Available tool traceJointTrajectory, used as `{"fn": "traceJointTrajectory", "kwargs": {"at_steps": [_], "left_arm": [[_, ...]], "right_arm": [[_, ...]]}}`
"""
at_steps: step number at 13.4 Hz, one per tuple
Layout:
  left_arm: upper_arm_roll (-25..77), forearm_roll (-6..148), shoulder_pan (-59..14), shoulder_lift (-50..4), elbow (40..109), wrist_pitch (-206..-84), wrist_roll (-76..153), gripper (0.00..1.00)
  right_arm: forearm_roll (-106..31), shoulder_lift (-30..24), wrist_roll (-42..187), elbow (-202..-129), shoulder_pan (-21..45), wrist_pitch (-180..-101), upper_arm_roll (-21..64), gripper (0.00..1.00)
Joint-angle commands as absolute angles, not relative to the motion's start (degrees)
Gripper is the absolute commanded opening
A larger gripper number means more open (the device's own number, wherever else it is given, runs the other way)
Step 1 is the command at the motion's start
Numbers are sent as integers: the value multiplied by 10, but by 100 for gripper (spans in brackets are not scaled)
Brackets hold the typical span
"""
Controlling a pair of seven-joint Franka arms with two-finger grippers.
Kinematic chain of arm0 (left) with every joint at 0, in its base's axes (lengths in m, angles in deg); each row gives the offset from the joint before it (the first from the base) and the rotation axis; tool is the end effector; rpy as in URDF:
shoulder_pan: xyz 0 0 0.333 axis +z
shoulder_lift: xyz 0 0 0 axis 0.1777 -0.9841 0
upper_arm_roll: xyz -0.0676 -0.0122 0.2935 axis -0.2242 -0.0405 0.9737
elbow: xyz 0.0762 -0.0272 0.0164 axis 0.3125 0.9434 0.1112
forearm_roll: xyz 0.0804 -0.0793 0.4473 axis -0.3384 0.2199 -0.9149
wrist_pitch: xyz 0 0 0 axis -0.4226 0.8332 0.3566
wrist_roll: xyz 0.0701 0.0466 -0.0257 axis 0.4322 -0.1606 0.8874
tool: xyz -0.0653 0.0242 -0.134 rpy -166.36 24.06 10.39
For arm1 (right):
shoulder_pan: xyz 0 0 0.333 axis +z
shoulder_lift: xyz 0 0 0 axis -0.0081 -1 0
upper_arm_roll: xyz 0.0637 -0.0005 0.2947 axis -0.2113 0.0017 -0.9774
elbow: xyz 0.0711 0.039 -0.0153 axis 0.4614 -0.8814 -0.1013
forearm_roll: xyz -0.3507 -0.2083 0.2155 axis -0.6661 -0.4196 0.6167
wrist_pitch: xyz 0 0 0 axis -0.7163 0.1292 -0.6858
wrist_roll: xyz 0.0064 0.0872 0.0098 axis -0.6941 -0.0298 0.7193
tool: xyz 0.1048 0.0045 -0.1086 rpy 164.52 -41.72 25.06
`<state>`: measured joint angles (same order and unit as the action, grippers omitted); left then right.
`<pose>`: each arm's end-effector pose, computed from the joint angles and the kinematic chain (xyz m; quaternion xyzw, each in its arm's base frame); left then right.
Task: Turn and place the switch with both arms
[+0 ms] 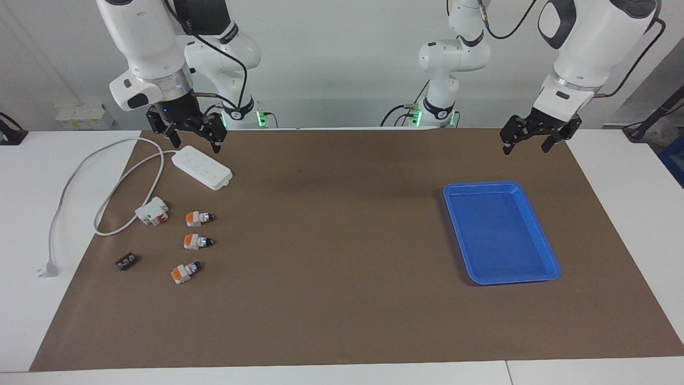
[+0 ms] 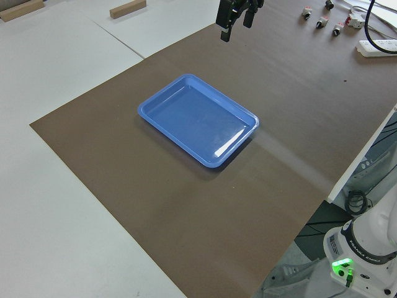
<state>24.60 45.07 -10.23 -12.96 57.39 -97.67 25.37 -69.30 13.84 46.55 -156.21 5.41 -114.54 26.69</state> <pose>0.6222 -0.0475 0.5518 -0.9998 0.0181 0.0046 0.0092 0.6120 0.0708 0.5500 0.9956 -0.0928 -0.0052 0.0133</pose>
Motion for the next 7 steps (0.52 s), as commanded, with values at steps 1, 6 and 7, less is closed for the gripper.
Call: {"fn": "traceJointTrajectory", "kwargs": {"at_steps": [1,6,7], "left_arm": [[244,445,-98,-114,588,-972,249,100],[244,445,-98,-114,588,-972,249,100],[244,445,-98,-114,587,-972,249,100]], "right_arm": [[-680,153,459,-1579,58,-1153,271,99],[-680,151,466,-1576,51,-1152,271,99],[-680,151,467,-1576,50,-1152,271,99]]}}
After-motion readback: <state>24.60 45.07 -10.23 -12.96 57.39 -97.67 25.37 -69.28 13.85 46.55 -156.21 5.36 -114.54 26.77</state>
